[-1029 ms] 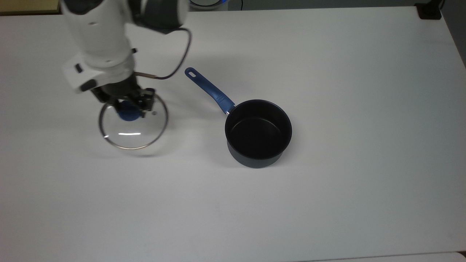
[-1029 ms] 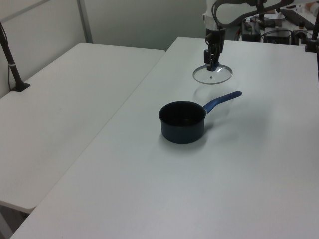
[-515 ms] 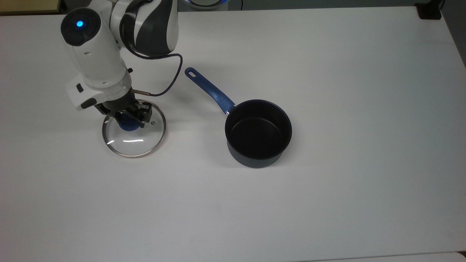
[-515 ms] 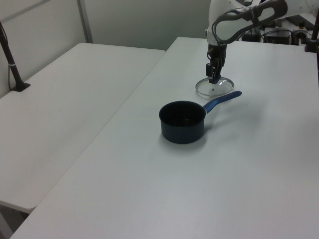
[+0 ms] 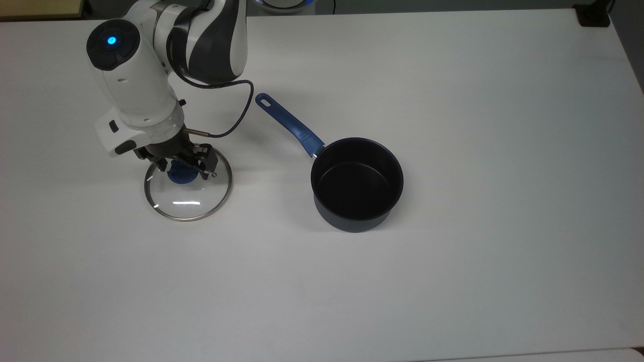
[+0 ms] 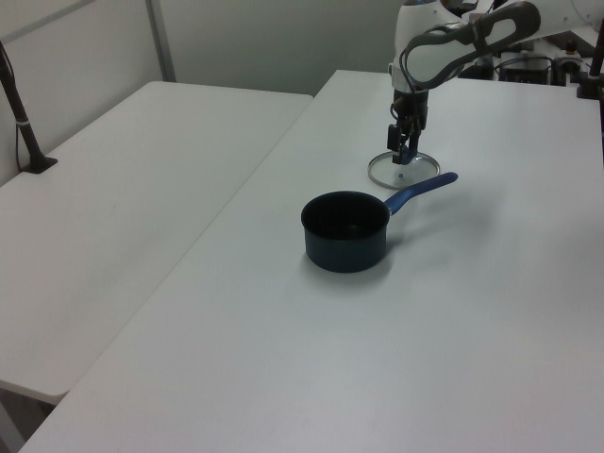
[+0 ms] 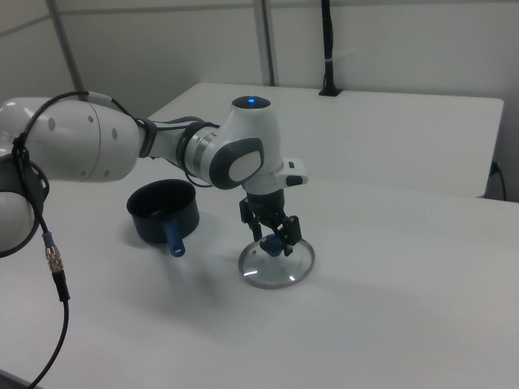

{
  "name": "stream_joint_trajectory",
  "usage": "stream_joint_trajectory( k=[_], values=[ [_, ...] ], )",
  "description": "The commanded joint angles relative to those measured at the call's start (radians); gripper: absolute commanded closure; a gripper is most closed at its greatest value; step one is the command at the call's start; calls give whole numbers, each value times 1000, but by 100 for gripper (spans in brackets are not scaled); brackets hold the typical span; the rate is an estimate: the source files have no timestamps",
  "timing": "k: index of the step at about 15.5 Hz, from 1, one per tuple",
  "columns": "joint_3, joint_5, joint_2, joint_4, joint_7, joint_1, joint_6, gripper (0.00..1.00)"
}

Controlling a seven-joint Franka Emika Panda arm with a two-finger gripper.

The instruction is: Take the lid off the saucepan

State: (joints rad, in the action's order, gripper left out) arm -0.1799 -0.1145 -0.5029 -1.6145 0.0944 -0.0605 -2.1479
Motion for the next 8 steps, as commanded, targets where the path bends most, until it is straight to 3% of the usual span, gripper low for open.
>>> stream_joint_trajectory(
  k=[1, 4, 8],
  values=[
    [-4, -11, 44, -13, -1, 13, 29, 0],
    [-6, 1, 153, 21, -76, 34, 156, 0],
    [16, 99, 320, 18, -127, 94, 386, 0]
  ],
)
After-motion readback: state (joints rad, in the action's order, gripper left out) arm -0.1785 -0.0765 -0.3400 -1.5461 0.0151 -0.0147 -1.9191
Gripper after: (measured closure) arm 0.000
